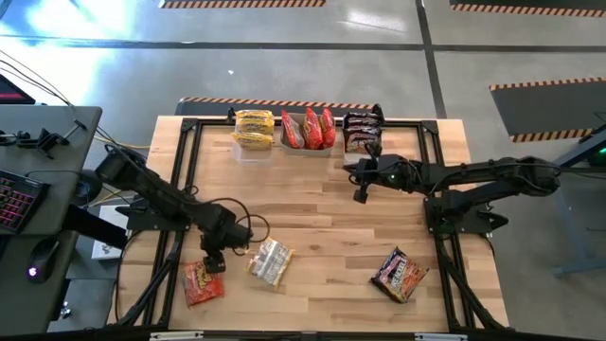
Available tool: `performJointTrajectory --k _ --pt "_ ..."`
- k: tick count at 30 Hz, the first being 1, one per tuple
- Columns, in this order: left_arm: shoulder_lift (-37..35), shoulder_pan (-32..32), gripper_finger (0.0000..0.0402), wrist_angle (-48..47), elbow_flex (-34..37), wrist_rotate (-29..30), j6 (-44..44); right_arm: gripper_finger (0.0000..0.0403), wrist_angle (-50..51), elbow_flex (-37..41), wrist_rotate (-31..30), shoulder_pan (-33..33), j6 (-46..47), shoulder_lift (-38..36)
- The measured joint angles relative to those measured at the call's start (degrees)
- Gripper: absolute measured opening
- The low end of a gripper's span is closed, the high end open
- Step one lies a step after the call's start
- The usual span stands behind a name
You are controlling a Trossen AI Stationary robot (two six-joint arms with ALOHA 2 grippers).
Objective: Sort Maruchan noodles
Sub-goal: Put the orange noodle pack into the gray bin
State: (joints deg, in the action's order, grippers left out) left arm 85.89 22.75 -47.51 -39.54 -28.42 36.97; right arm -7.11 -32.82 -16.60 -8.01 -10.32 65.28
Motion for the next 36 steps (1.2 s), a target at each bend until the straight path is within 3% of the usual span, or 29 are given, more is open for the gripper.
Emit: performJointTrajectory --k 5,15,22,29,36 --pt "1.2 2.32 0.0157 3.2 -0.01 -0.38 -4.69 0.0 -0.22 0.0 -0.15 0.59 0.0 0.0" --pt "0.67 3.73 0.0007 7.2 -0.05 0.88 -11.67 0.0 0.47 0.0 -0.2 0.57 -0.11 0.01" --pt "-7.09 2.99 0.0002 7.79 0.05 10.0 -10.31 0.0 0.09 0.0 1.36 0.57 2.58 0.0" --pt "-16.95 0.4 0.0001 10.19 0.05 22.52 -8.71 0.0 -1.47 0.0 9.21 0.57 9.95 0.17" --pt "-22.67 -1.5 0.0 11.1 0.05 29.98 -9.5 0.0005 -9.78 0.02 15.11 1.66 16.57 7.62"
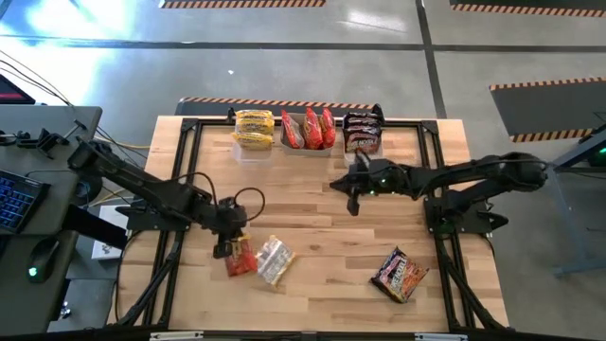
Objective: Sort Maruchan noodles
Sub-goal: Put the orange noodle pack into the gray bin
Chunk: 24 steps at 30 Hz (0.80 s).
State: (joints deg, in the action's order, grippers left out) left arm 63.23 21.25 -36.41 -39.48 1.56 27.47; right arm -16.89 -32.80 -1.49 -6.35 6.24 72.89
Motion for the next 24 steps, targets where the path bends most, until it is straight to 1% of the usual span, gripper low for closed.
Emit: performJointTrajectory --k 3,7,9,12,15,18,21,24 --pt "-1.62 -1.07 0.0 0.98 0.0 4.5 -0.19 0.003 -7.79 0.0 1.39 1.29 3.08 6.01" --pt "-2.27 -2.99 0.0 4.17 0.0 10.1 -0.75 0.0093 -16.57 -1.78 2.08 3.31 5.9 14.14" --pt "-2.2 -4.11 0.0 5.99 0.0 12.34 -0.78 0.0131 -18.32 -3.9 2.16 4.03 8.51 17.5" --pt "-1.74 -5.8 0.0 9.18 0.0 15.5 -1.08 0.019 -18.29 -8.18 2.2 5.02 12.84 22.42" --pt "-1.62 -7.2 0.0 12.4 0.0 17.12 -2.18 0.0238 -18.05 -13.11 2.53 6.08 14.56 27.14" --pt "-1.25 -8.46 0.0 15.48 0.0 17.46 -4.66 0.0263 -17.5 -18.34 5.48 6.62 15.69 31.18" --pt "-1.28 -9.52 0.0 18.07 0.0 17.6 -6.99 0.0267 -13.62 -23.97 9.02 6.63 15.89 33.78" --pt "-1.19 -10.47 0.0 18.64 0.0 17.59 -7.68 0.0267 -7.94 -28.69 9.52 6.6 14.66 35.38"
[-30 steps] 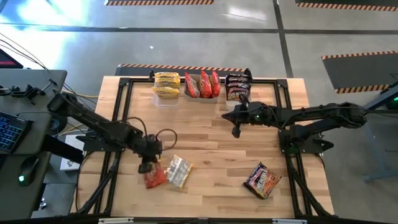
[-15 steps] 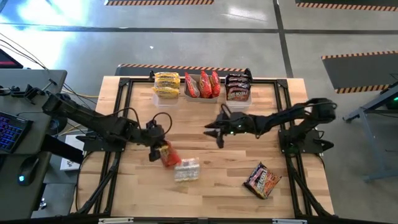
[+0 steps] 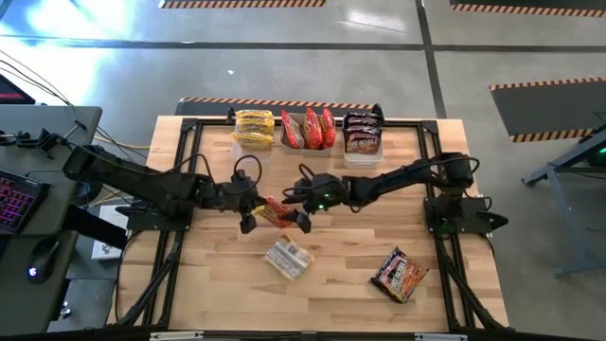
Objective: Sort Maruchan noodles
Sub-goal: Put the orange noodle pack into the gray bin
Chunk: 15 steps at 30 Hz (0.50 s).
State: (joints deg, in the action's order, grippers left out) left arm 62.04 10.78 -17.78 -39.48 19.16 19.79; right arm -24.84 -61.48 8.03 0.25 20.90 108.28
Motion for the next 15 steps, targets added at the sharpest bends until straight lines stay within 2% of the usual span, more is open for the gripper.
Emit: performJointTrajectory --k 6,15 --pt "-0.02 -0.66 0.0 0.24 0.0 -0.03 -0.55 0.0267 6.05 -6.44 0.0 -0.02 -2.67 2.49" --pt "-0.02 -0.65 0.0 2.43 0.0 -0.02 -1.05 0.0267 6.88 -7.9 -0.33 -0.26 -2.97 4.8"
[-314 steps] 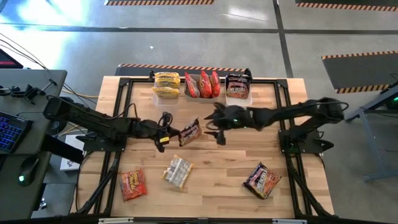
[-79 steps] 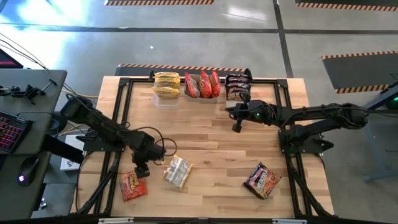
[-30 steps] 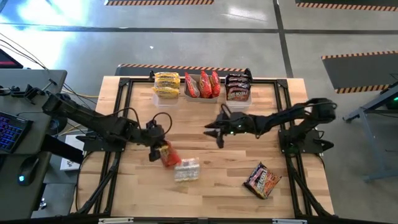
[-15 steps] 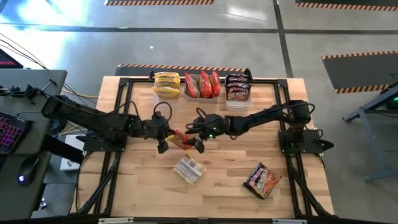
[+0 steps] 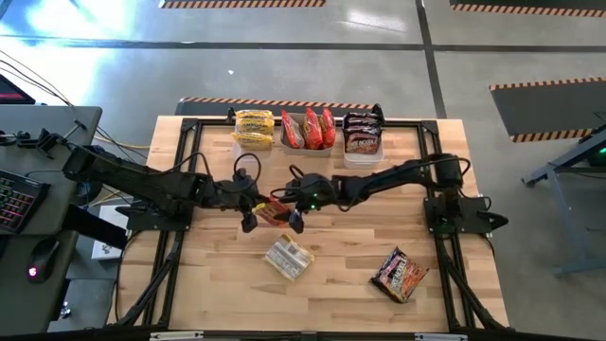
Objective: Sort Maruchan noodles
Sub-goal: Put the orange noodle pack into the gray bin
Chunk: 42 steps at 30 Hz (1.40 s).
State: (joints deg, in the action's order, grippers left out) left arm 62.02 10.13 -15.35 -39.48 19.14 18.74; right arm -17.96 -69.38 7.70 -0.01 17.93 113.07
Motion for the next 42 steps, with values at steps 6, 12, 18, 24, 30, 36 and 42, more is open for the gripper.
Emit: performJointTrajectory --k 6,12,18,24,30,36,42 --pt "0.0 0.0 0.0 2.33 0.0 -0.02 -1.37 0.0267 -0.69 0.02 -0.21 0.0 -0.28 1.85" --pt "0.0 0.0 0.0 2.43 0.0 -0.04 -1.39 0.0243 -2.44 0.02 -0.35 0.02 -3.63 2.16" --pt "0.0 0.0 0.0 2.42 0.0 -0.11 -1.63 0.018 -2.47 0.04 -0.1 0.04 -4.48 2.17" --pt "0.0 0.19 0.0002 2.63 0.11 1.66 -5.99 0.0114 -2.51 0.04 1.1 -0.01 -8.91 2.17" --pt "-3.49 -0.52 0.0034 15.49 7.73 0.72 -14.61 0.0095 -2.4 0.06 1.47 0.02 -10.0 2.17" --pt "-9.1 -1.18 0.0062 32.21 18.4 -2.39 -18.05 0.0102 0.54 0.14 2.04 -1.03 -9.28 1.65" --pt "-16.33 -1.18 0.0069 36.92 22.48 -1.65 -23.12 0.0102 5.56 -0.05 0.16 -3.46 -5.76 -2.92"
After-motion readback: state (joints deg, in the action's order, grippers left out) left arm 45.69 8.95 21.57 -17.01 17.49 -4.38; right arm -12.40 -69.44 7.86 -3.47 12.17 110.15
